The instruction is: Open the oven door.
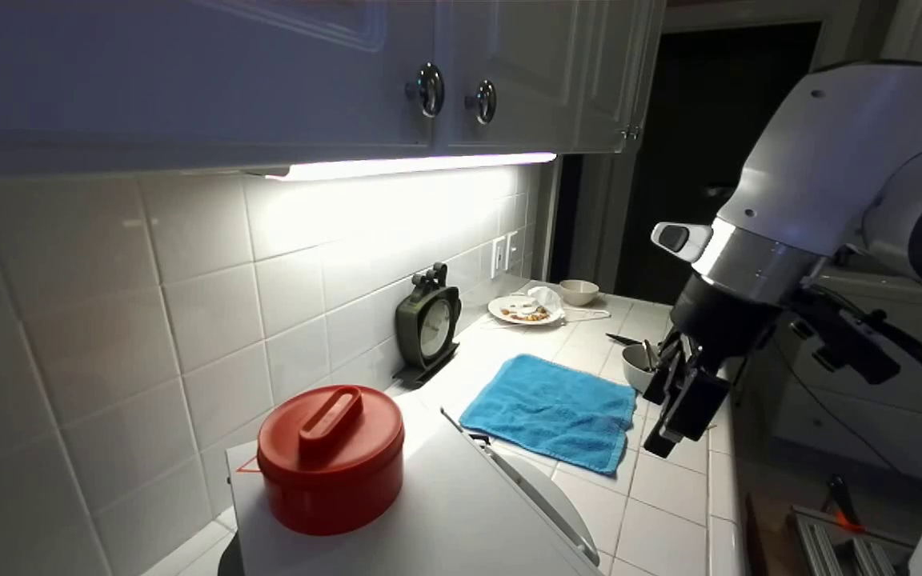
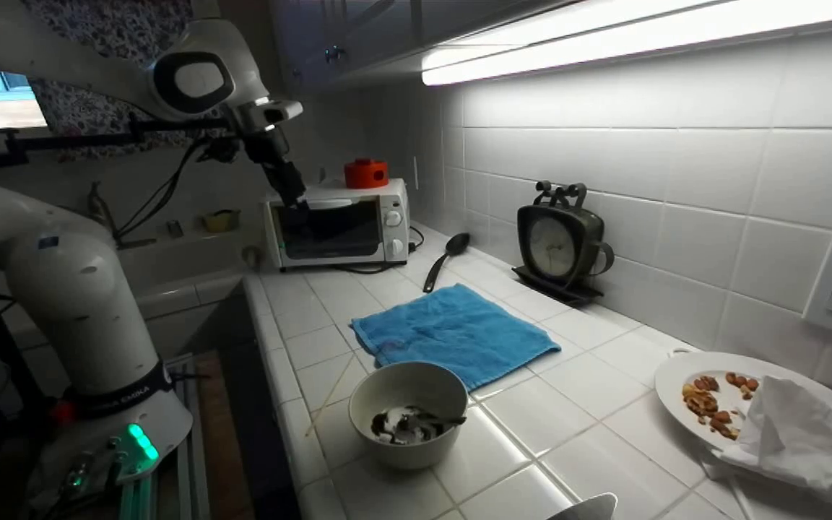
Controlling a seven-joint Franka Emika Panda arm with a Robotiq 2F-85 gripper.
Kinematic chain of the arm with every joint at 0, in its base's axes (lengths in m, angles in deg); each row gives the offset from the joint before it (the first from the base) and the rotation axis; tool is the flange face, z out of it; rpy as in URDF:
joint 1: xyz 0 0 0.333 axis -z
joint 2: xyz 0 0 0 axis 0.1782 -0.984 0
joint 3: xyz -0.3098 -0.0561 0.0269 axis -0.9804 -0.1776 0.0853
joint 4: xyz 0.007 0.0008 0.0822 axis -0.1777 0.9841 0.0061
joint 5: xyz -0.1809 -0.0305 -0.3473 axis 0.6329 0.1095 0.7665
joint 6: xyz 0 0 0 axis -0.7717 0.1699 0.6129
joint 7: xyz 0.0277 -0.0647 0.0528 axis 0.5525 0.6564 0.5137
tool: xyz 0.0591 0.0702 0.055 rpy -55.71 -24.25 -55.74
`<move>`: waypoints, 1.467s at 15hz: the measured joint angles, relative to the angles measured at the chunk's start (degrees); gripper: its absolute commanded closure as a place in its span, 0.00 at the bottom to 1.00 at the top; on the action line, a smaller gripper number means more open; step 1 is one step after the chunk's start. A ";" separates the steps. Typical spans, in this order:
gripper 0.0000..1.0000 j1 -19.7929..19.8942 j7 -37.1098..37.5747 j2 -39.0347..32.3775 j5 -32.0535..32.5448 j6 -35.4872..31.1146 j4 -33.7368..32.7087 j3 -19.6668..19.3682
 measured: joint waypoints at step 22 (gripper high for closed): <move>0.00 5.60 30.67 -15.58 -0.31 -19.00 -6.14 7.29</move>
